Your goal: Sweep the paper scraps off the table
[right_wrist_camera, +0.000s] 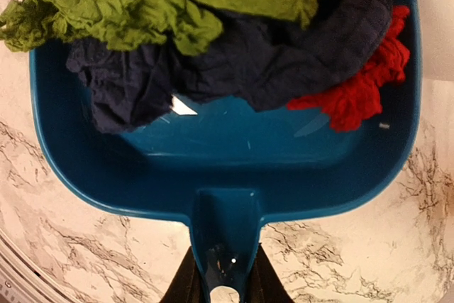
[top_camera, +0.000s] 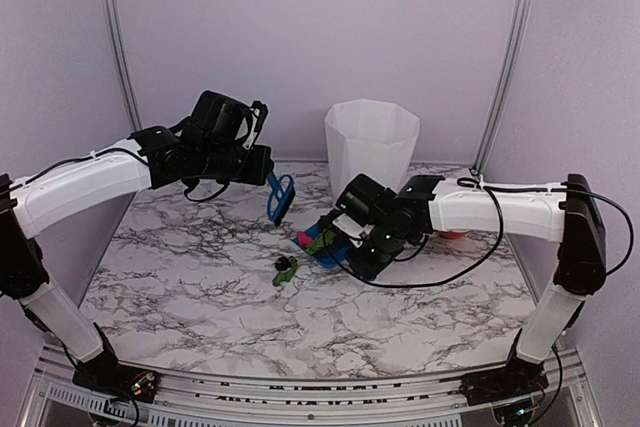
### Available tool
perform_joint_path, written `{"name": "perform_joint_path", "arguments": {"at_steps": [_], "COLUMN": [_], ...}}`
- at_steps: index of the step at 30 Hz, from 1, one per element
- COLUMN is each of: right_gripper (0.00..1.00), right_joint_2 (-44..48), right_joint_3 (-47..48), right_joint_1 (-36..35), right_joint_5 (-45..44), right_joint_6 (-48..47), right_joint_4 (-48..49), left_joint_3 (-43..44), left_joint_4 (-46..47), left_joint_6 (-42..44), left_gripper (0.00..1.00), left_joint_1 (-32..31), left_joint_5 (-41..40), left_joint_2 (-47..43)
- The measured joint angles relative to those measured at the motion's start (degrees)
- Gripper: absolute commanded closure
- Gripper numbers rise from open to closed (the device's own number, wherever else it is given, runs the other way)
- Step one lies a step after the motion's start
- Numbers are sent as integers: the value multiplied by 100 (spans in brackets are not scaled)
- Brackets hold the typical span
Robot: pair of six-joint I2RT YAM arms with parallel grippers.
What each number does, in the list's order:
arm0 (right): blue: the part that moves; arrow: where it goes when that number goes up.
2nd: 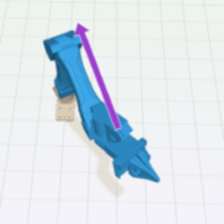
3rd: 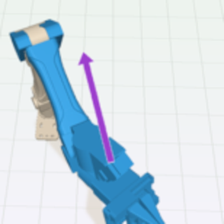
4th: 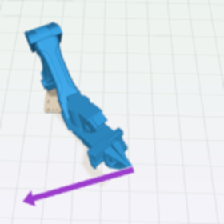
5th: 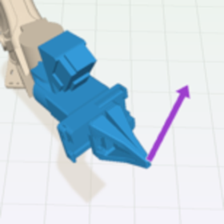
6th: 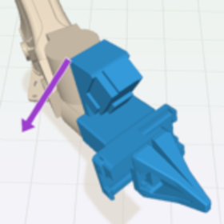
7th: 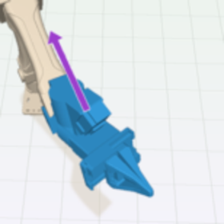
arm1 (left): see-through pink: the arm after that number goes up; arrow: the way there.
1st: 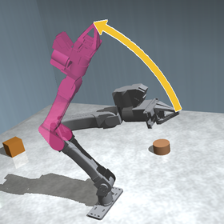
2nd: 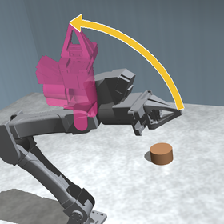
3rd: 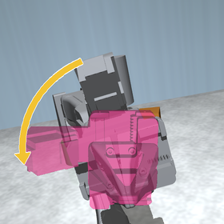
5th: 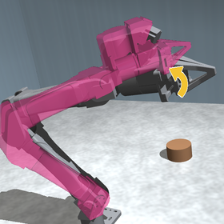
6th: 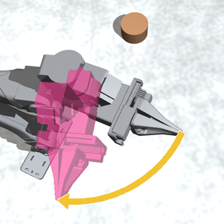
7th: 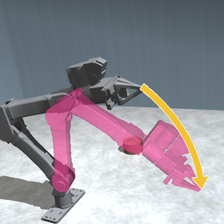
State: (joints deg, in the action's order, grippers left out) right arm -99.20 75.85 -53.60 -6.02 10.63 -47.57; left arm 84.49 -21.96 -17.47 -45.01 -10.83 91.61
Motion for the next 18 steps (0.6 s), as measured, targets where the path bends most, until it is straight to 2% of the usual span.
{"name": "perform_joint_path", "arguments": {"at_steps": [9, 18], "right_gripper": [100, 100], "right_joint_2": [48, -109], "right_joint_3": [1239, 3556], "right_joint_1": [-76, 208], "right_joint_5": [-164, -415], "right_joint_6": [-146, -457], "right_joint_4": [-715, -1683], "left_joint_3": [-402, -811], "left_joint_4": [-35, -66], "left_joint_6": [-398, -535], "left_gripper": [100, 100], "left_joint_1": [494, 501], "left_joint_5": [-442, -446], "left_joint_2": [-920, -1032]}}
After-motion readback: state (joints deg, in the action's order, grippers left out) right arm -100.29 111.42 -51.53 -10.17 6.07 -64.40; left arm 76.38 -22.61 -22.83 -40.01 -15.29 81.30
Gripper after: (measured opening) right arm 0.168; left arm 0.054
